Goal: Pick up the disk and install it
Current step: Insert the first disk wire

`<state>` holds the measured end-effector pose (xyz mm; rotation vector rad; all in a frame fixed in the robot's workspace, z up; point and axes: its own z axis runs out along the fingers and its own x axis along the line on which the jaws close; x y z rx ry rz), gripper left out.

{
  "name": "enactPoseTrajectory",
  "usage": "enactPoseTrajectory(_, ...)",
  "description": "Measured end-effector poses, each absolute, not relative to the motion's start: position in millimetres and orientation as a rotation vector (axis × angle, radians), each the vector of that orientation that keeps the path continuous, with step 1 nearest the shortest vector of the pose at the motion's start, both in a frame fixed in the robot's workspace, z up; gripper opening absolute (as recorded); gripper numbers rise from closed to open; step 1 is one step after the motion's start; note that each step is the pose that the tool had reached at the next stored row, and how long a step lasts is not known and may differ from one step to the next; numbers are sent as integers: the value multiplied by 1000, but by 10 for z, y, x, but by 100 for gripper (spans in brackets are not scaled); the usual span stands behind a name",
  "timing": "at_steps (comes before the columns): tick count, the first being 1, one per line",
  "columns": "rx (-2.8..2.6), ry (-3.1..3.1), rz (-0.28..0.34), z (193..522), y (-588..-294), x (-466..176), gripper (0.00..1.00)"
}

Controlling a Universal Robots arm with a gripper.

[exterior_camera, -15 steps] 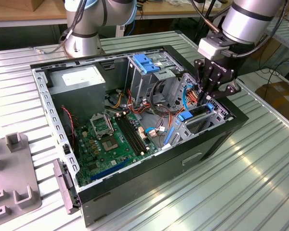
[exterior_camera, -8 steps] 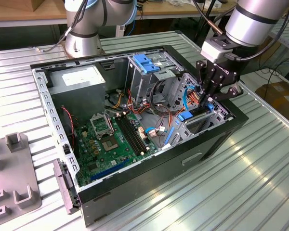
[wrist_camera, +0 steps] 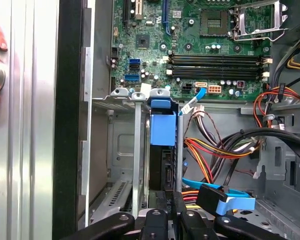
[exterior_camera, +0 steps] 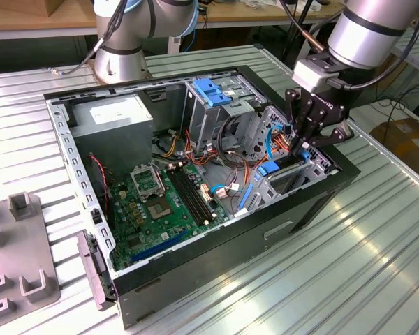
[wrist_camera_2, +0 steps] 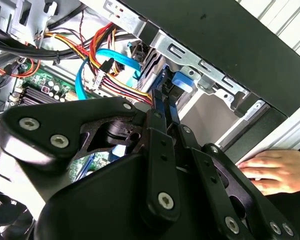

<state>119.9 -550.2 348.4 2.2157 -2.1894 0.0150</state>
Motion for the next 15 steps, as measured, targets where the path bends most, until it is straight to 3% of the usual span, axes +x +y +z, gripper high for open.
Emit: enactPoseTrajectory(15, 2220, -2193, 7, 3484, -5512, 1200, 16)
